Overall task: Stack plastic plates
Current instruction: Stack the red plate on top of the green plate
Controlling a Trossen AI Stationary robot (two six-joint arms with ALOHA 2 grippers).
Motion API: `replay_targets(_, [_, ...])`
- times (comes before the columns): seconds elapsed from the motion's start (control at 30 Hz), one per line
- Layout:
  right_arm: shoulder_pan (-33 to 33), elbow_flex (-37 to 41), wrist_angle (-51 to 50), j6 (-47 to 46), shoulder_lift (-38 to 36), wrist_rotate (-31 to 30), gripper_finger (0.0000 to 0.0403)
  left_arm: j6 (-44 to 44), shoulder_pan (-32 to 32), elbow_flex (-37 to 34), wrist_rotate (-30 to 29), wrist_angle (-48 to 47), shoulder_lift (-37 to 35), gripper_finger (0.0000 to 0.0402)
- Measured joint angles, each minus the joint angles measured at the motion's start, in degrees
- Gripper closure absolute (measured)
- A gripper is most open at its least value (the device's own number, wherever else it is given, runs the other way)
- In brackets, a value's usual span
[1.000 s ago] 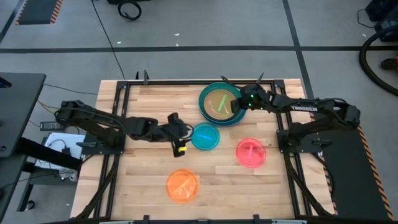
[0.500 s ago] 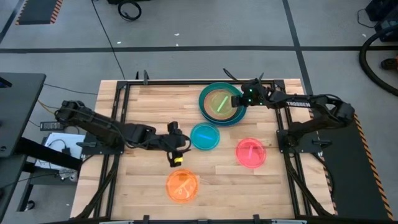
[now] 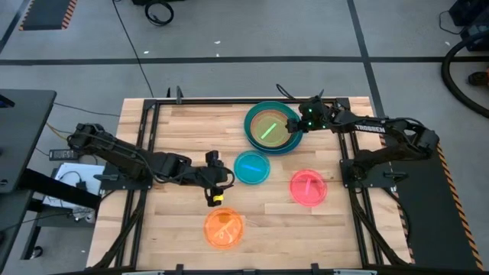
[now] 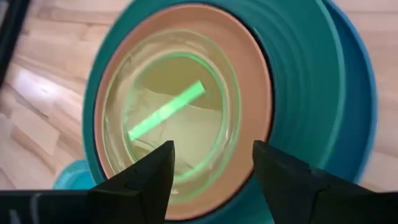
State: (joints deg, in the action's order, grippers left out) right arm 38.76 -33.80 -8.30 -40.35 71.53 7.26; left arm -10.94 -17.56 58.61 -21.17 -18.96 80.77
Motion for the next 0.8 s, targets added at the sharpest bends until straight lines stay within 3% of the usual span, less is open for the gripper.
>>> replay_targets(0.33, [-3.7, 0.0, -3.6, 5.6, -4.2, 0.8, 0.0174, -0.7, -0.1, 0.0, 0.0, -2.6, 0.0, 0.0184])
replay_targets(0.63, [-16.0, 0.0, -8.3, 17.1, -6.5, 2.9, 0.0186, -3.2, -0.1, 0.0, 0.2, -4.1, 4.9, 0.0184])
replay_targets(0.8, [-23.9, 0.0, -12.1, 20.9, -6.0, -2.6, 0.0190, -8.0, -1.3, 0.1, 2.8, -4.4, 8.0, 0.0184])
